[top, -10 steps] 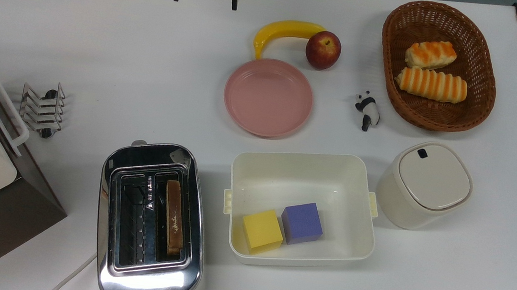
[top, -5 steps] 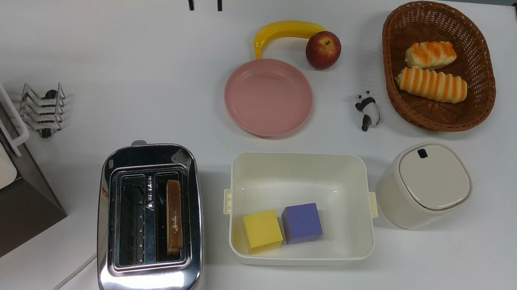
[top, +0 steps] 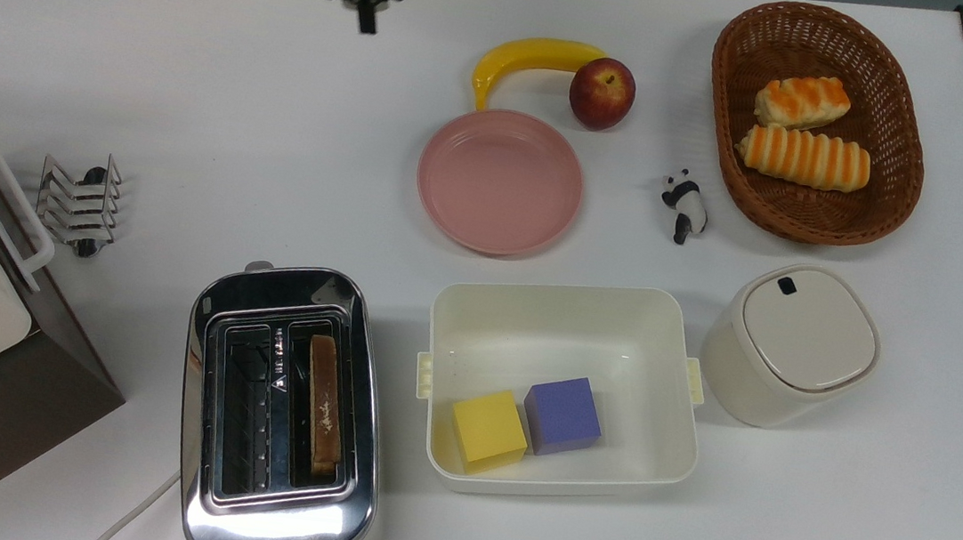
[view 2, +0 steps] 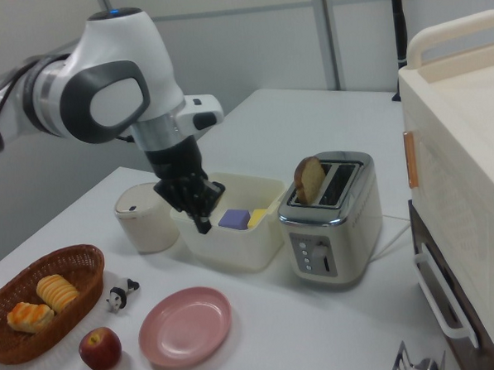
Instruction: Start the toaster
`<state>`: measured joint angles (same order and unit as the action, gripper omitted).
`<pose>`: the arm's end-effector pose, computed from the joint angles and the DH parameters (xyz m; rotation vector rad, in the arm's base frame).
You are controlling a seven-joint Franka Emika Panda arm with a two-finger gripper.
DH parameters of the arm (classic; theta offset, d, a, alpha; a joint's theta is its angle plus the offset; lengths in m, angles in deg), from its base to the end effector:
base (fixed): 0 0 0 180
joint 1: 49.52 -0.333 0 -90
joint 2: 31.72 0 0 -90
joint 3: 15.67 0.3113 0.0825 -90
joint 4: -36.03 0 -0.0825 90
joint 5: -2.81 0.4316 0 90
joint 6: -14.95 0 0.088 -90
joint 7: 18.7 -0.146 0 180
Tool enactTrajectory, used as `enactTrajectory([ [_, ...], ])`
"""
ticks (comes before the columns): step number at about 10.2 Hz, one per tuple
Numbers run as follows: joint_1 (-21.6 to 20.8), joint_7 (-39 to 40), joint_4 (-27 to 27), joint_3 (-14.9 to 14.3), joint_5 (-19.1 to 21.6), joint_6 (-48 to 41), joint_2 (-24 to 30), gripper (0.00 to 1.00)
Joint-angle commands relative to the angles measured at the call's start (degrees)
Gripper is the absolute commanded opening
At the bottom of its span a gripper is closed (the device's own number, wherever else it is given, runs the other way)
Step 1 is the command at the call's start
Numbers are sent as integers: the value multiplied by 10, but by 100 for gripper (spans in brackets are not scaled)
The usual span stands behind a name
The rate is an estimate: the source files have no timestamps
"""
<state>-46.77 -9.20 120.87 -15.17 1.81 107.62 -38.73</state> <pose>0.6434 -0.0280 0.5557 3.1175 0.1985 0.0196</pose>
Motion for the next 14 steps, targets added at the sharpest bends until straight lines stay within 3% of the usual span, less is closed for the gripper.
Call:
enactTrajectory([
  [1, 23, 20, -7, -6, -1, 75, -37, 0],
  [5, 46, 24, -7, -4, 5, 208, -97, 0],
  [12, 45, 31, -7, -6, -3, 341, -187, 0],
  [14, 48, 31, -6, -6, -23, 364, -208, 0],
])
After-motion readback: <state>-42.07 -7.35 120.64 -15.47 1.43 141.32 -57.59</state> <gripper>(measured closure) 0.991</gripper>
